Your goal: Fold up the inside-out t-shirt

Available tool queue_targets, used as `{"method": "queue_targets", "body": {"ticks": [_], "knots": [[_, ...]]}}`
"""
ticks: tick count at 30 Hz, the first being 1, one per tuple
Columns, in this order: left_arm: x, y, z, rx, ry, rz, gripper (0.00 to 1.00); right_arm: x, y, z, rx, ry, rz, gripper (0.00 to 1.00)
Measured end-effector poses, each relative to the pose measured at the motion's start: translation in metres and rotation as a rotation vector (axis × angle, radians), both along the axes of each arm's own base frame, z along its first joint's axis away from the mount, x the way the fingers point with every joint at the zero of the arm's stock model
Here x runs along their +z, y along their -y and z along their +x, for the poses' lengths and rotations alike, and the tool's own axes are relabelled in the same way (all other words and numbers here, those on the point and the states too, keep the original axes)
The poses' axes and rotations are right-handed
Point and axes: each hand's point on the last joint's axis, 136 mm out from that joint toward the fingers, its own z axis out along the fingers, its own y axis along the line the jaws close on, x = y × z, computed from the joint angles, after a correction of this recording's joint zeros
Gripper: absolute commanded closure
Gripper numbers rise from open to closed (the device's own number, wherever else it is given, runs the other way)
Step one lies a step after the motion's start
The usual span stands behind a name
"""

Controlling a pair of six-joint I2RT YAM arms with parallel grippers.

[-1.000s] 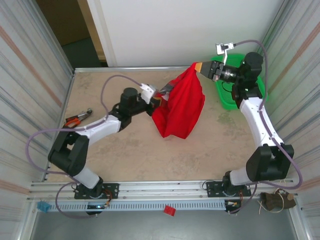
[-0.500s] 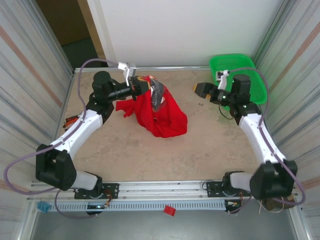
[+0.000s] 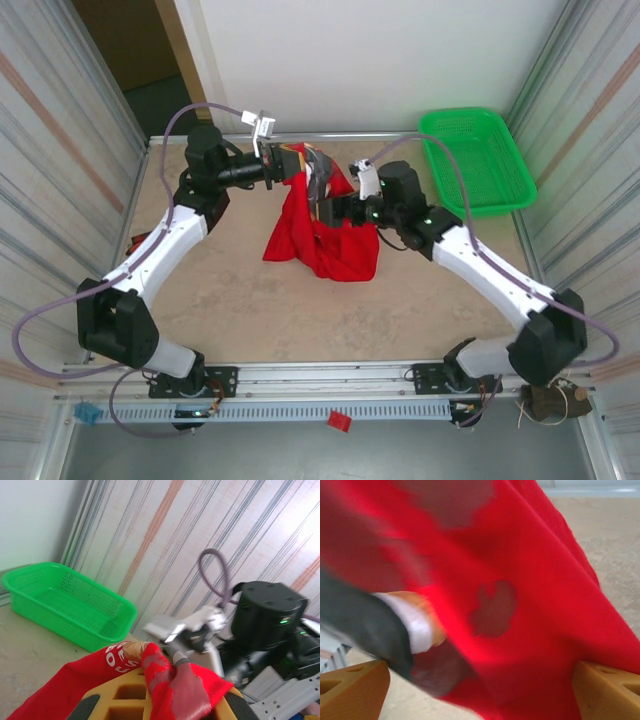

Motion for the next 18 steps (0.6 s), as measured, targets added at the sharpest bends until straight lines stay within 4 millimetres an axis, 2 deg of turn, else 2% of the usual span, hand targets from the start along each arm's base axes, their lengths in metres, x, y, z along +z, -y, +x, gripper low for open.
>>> {"method": "queue_targets", "body": {"ticks": [1,2,3,6,10,12,15,18], "knots": [[-0.001,0.001,-0.001,-0.004,-0.008,0.0,1.0,-0.004,-0.004,0.008,-0.005,-0.006,-0.002,0.49],[-0.001,0.001,0.0,-0.006,-0.017,-0.001,1.0,-0.006,-0.007,0.017,-0.011,-0.014,0.001,0.78],[-0.002,0.002,0.0,-0.007,-0.026,-0.001,1.0,-0.007,-0.009,0.023,-0.012,-0.018,0.006,0.98],[-0.005,0.0,0.004,0.0,-0.056,-0.004,1.0,-0.003,-0.004,0.042,-0.015,-0.031,0.051,1.0],[-0.014,-0.017,0.021,0.069,-0.108,-0.011,1.0,0.018,0.029,0.055,-0.031,-0.041,0.172,1.0],[-0.027,-0.031,0.033,0.126,-0.146,-0.007,1.0,0.037,0.047,0.052,-0.026,-0.025,0.245,1.0],[-0.05,-0.042,0.047,0.175,-0.201,0.009,0.73,0.074,0.059,0.034,0.041,0.022,0.338,1.0],[-0.061,-0.055,0.064,0.244,-0.217,0.021,0.63,0.102,0.062,0.015,0.116,0.058,0.392,1.0]]}}
